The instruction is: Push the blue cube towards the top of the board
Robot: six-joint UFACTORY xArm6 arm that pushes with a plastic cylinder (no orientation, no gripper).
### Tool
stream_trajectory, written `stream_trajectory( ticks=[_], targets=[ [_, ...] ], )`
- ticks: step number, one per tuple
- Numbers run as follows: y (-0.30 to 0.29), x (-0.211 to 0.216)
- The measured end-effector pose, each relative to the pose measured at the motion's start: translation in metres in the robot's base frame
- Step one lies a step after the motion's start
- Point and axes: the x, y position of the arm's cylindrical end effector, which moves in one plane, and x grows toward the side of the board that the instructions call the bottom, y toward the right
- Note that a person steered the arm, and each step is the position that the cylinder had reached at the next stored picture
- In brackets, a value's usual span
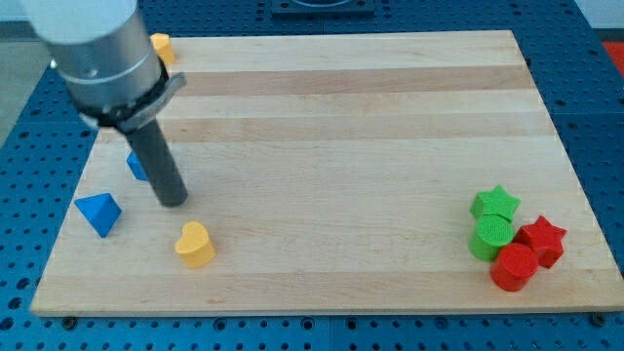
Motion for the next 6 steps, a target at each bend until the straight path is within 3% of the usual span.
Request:
stream_trajectory(
  ticks=[1, 2, 3, 6],
  targets=[
    [-0.025, 0.042],
    [-0.107, 0.040],
    [-0.127, 0.029],
    [-0.057, -0.048]
  ],
)
